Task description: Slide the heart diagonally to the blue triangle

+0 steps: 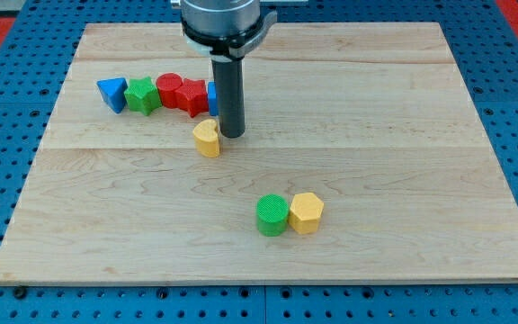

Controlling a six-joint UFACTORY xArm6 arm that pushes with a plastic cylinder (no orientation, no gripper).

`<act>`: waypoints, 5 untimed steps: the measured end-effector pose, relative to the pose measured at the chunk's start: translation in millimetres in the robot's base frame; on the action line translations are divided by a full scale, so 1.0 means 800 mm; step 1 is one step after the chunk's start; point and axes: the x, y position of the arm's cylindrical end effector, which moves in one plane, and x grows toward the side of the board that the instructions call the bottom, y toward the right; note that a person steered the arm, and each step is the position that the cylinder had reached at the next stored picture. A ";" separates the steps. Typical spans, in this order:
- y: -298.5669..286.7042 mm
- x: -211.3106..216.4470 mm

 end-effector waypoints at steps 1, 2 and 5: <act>-0.054 0.000; -0.078 0.012; -0.130 0.050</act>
